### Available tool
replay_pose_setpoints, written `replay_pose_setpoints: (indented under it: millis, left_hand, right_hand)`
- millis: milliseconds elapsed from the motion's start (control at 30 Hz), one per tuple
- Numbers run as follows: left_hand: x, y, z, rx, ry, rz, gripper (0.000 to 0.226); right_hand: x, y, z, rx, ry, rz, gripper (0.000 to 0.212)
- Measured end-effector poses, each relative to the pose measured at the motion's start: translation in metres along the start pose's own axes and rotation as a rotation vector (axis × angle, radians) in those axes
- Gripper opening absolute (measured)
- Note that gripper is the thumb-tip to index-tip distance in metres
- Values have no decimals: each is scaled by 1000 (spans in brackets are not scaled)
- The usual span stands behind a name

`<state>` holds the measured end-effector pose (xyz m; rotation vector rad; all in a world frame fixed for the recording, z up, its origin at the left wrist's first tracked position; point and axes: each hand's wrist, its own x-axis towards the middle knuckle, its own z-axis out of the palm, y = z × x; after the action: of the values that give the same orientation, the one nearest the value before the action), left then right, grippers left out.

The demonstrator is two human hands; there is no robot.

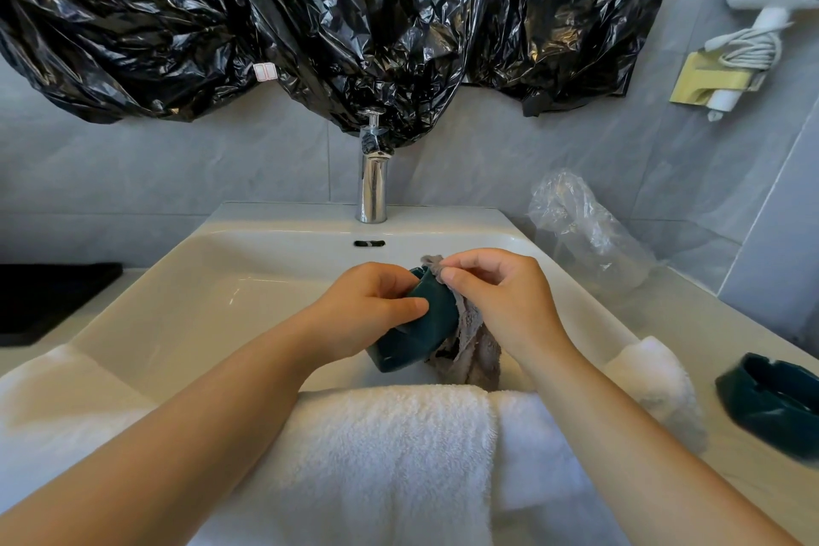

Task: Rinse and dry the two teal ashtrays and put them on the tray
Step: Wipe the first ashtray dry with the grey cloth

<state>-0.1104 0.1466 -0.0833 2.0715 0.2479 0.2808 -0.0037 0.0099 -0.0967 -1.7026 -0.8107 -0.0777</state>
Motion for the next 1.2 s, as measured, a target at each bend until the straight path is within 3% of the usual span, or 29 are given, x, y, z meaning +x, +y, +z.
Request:
replay_pose_setpoints:
  millis: [100, 300, 500, 633, 867, 1067, 1200]
  left_hand:
    - [-2, 1, 0, 56, -9, 16, 16]
    - [-4, 2, -1, 35, -22, 52, 16]
    - [-5, 2, -3, 13, -3, 85, 14]
    - [-7, 3, -3, 4, -8, 106, 15]
    - [-5, 3, -6, -106, 23, 78, 17]
    - [0, 2, -14, -261, 197, 41, 17]
    - [3, 1, -20, -513, 227, -46, 18]
  right_hand:
    - [-1, -4, 2, -42, -43, -51, 11]
    - [6, 5, -1, -3, 51, 126, 16]
    - [0, -3, -5, 89, -12, 3, 11]
    - [8, 0, -2, 106, 2, 94, 17]
    - [11, 14, -7, 233, 12, 332, 14]
    - [8, 12, -8, 232, 155, 250, 14]
    - [5, 5, -11, 274, 227, 165, 11]
